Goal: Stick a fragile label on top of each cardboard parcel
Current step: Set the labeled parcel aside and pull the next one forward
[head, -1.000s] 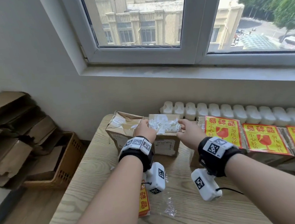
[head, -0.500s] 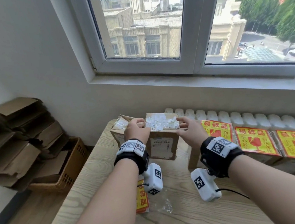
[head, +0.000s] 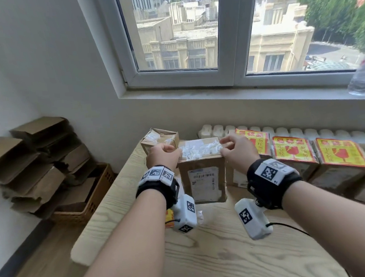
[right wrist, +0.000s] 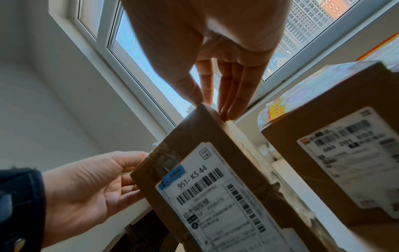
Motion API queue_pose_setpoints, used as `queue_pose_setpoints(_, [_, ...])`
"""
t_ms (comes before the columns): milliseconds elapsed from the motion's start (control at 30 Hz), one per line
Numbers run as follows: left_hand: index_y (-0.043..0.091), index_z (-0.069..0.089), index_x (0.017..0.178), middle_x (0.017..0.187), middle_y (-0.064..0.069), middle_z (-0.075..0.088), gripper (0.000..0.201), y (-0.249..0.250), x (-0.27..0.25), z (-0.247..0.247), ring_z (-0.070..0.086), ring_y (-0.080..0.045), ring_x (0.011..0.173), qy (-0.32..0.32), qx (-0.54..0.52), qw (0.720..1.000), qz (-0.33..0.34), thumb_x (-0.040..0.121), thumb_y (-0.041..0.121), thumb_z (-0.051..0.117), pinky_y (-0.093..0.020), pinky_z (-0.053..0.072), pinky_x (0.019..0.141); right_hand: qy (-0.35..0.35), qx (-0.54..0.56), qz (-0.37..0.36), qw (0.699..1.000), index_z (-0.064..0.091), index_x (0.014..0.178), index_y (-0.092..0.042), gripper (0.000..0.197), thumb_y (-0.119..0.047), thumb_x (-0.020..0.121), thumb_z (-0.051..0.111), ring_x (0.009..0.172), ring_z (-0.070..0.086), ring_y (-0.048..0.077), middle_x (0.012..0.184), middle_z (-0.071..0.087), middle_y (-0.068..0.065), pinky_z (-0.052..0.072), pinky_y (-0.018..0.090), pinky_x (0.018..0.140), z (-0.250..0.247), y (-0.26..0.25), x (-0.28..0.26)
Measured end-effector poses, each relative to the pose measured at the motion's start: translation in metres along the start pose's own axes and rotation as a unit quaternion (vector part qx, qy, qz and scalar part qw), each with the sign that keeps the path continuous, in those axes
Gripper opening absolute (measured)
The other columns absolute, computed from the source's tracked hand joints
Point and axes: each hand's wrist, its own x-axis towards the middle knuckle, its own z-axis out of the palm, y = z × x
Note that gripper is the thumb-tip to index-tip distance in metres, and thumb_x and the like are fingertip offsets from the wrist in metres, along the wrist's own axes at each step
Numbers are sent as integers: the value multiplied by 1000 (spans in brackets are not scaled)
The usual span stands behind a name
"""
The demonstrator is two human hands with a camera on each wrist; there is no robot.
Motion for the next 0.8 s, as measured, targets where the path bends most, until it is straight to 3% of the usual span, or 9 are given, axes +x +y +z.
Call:
queue_pose_setpoints(133, [22, 71, 85, 84, 5, 70, 14, -8, -28, 4, 63, -14, 80, -15, 15, 1000, 5, 75, 32, 74, -21, 45, 71, -12, -17, 6, 1000, 63, 115, -23, 28, -22, 87, 61, 89, 63, 14, 94, 66, -5, 49, 26, 77, -9, 14, -28])
queue_pose_setpoints(233, [20, 70, 79, 72, 6, 67, 11, -11, -45, 12, 63, -8, 67, -36, 6, 999, 4, 76, 30, 75, -21, 50, 66, -17, -31, 15, 999, 63, 116, -25, 29, -25, 87, 64, 91, 63, 12, 92, 67, -8, 50, 28, 83, -17, 28, -46])
queue_pose_setpoints(367, [21, 67, 67, 73, 1, 73, 14, -13, -67, 35, 72, -16, 72, -79, -11, 997, -2, 72, 26, 80, -34, 61, 75, -10, -42, 47, 998, 63, 115, -26, 30, -24, 85, 65, 89, 61, 10, 91, 64, -10, 48, 26, 79, -32, 55, -68])
queue_pose_setpoints(600, [19, 69, 69, 72, -3, 74, 14, -5, -96, 78, 73, -20, 71, -151, -17, 988, -8, 70, 23, 83, -39, 61, 74, 16, -41, 100, 994, 64, 113, -26, 29, -22, 84, 67, 89, 62, 11, 91, 67, -9, 48, 26, 76, -58, 99, -93])
queue_pose_setpoints(700, [20, 70, 67, 71, -1, 74, 14, -2, -103, 96, 73, -20, 73, -179, -16, 984, -2, 62, 21, 83, -39, 61, 75, 21, -34, 121, 992, 65, 112, -25, 31, -20, 81, 68, 90, 62, 12, 88, 67, -9, 50, 29, 82, -68, 116, -99])
queue_pose_setpoints(800, [23, 68, 71, 78, 1, 74, 18, -2, -109, 114, 72, -19, 80, -204, -7, 979, 6, 59, 22, 83, -37, 60, 78, 28, -25, 141, 989, 65, 110, -24, 31, -18, 80, 71, 88, 61, 12, 90, 67, -8, 46, 26, 77, -74, 132, -105])
